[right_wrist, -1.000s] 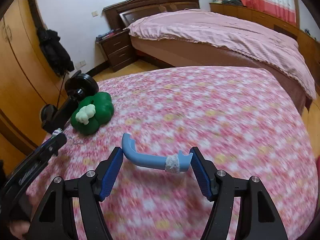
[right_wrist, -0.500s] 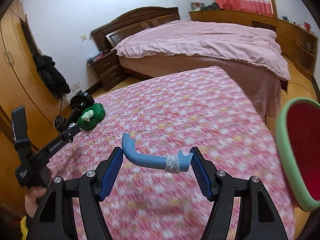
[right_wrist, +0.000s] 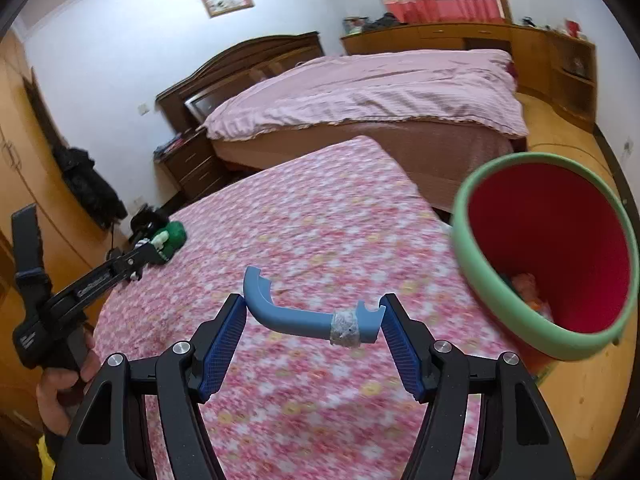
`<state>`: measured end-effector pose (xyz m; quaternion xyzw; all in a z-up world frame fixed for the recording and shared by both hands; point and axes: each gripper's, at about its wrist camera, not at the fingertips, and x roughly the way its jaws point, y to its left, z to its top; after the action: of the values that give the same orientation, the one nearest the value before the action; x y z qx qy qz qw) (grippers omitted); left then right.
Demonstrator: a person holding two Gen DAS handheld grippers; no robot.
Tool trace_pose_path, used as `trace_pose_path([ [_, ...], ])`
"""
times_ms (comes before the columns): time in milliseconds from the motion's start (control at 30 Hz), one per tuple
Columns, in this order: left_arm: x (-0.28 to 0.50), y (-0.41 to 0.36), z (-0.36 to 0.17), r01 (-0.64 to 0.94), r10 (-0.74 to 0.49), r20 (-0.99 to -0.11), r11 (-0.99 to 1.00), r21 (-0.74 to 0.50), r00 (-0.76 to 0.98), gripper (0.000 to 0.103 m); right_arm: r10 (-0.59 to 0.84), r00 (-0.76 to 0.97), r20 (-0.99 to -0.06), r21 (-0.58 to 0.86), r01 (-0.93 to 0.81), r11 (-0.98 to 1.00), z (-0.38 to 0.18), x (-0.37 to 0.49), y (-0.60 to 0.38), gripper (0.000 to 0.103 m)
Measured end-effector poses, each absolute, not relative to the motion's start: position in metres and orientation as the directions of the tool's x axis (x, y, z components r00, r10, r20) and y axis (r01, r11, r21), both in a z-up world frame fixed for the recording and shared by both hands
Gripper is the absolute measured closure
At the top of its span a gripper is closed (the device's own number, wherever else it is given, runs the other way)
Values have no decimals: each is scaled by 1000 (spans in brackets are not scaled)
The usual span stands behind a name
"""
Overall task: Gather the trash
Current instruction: 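Carry figure and blue tube over the red bucket and open both tools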
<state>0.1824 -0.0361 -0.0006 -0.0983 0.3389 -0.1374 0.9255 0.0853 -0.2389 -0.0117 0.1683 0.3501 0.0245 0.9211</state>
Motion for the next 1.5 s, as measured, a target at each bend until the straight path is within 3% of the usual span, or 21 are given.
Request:
trace_pose_path([
  [267,163,-89,19,297,-405,-586,914,-276,702,73,118,793,-597,365,138,921,-3,58,-283,33],
  [867,162,-228,39,517,-582,-598,801,-302,551,73,1,801,-599,425,316,848,-2,49,-390,33],
  [1233,172,-311,16,621,-652,-636,712,-328,411,73,-48,784,-618,435,392,811,-15,50,-440,33],
  [1500,179,-339,-11,643,-635,-695,694,-323,336,73,-43,776,-629,449,408,795,-26,52,-456,33],
])
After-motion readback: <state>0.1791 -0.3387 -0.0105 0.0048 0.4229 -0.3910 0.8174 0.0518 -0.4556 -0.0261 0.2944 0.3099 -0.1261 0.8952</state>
